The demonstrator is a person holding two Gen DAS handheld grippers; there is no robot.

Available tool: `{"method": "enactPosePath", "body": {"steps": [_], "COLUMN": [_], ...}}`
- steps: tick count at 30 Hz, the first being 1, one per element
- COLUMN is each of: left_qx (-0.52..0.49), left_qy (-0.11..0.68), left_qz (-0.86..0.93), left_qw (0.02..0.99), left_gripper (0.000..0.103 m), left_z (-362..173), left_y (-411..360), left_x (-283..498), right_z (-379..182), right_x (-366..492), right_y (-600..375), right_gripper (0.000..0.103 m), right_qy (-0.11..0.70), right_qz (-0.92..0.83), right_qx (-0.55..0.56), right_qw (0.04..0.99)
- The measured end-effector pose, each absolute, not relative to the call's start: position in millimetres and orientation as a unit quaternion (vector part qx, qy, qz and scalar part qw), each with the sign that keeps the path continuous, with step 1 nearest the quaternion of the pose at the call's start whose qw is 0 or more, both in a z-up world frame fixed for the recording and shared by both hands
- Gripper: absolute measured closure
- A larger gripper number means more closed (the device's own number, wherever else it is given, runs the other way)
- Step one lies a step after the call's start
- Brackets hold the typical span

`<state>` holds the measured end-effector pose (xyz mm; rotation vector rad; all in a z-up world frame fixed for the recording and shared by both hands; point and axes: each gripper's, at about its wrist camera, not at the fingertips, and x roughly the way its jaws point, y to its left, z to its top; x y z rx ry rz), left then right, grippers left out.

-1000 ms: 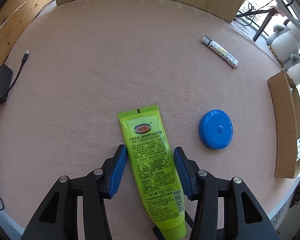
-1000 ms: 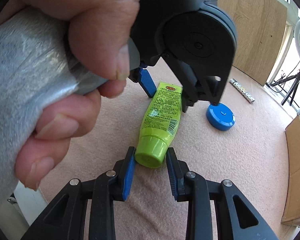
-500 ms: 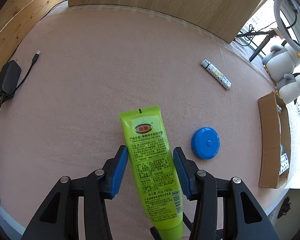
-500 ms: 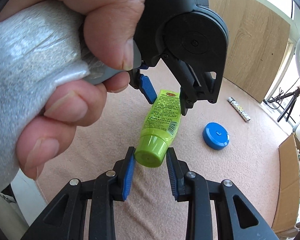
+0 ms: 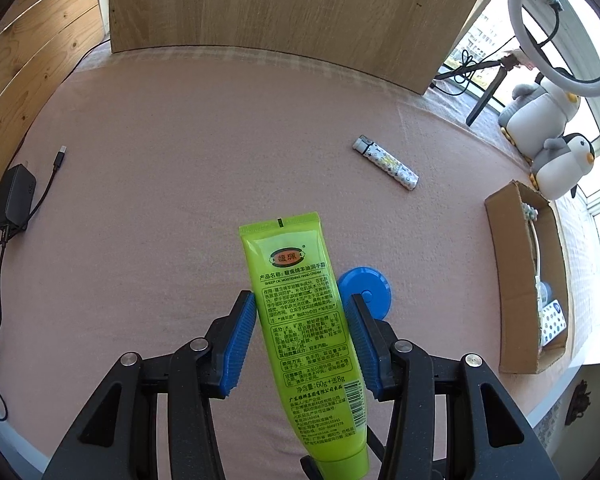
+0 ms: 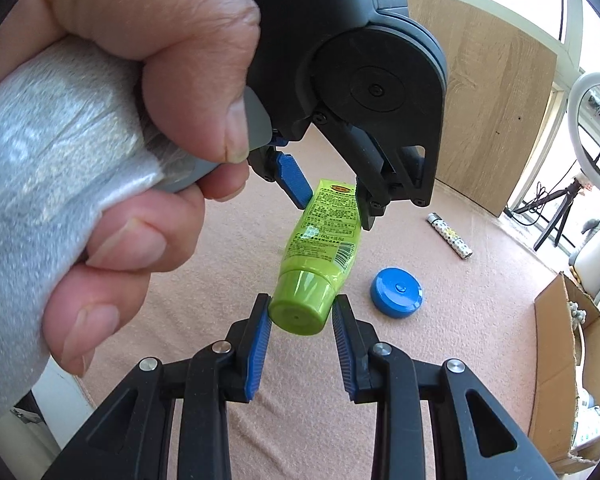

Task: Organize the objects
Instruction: 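Lift the green tube and carry it over the box with the right gripper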

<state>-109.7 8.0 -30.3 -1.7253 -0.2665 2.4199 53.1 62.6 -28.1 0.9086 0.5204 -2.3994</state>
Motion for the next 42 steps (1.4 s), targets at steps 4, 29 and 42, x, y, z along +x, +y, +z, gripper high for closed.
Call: {"method": "enactPosePath", "body": {"steps": [4, 29, 42], "left_qx": [-0.574, -0.544, -0.532], "left_qy": [-0.077, 0.020, 0.056], "left_qz": [0.809, 0.800, 0.784], "left_qw": [0.097, 0.252, 0.315], "left_gripper": [0.053, 0.054, 0.054], "left_z": [-34.1, 20.0, 20.1], "left_y": [39.9, 280.9, 380.3], "left_x": [-117.6, -126.9, -120.3], "right_z": [-25.5, -0.8, -0.5], "right_x": [44.8, 3.4, -7.0], "right_y": [78.4, 251.1, 333.8], "right_gripper": [0.076, 0.076, 0.076], "right_qy": [0.182, 0.116, 0.088], "right_qz": [-0.891, -0.933, -0.937], "right_qx": [0.338, 0.332, 0.337], "right_qw": [0.243, 0.080, 0.002]}}
